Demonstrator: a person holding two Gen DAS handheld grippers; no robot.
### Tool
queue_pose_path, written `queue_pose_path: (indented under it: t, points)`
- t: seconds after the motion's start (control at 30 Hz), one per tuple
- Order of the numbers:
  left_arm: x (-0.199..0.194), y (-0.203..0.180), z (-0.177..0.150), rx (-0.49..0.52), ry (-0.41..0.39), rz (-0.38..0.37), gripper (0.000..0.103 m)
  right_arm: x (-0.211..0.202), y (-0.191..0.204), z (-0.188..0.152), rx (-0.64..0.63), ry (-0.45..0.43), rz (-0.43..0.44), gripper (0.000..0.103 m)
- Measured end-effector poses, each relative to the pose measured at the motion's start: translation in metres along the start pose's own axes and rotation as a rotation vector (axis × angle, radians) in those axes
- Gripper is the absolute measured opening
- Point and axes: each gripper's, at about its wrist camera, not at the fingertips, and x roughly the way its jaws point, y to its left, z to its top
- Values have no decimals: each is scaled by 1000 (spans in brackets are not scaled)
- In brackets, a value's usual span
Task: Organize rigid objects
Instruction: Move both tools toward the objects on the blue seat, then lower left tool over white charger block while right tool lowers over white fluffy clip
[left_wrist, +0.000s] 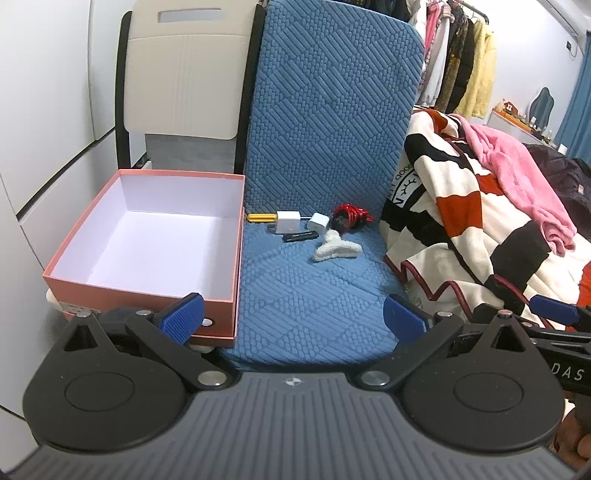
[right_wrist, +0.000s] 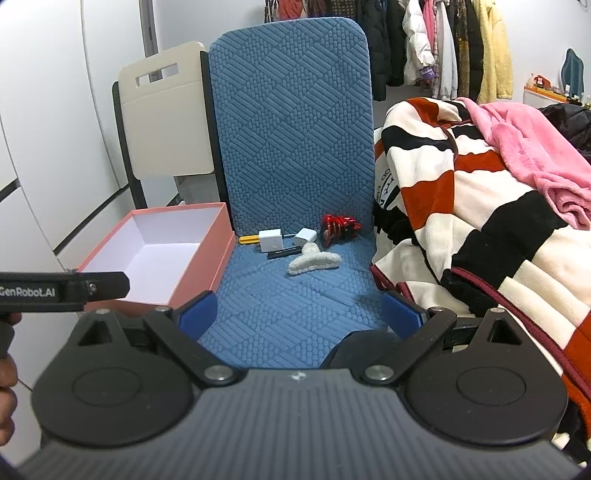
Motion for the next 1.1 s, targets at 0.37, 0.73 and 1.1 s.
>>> queue_pose_path:
  t: [0.37, 0.73, 1.1]
  points:
    - [9, -1, 4, 10, 34, 7, 103, 15, -8, -3, 43, 21, -9, 97]
    - [46, -1, 9, 32, 60, -2, 103, 39, -14, -2, 22, 26, -15, 97]
    - [129, -5, 24, 78, 72, -21, 103, 106, -26, -14, 41, 33, 3, 97]
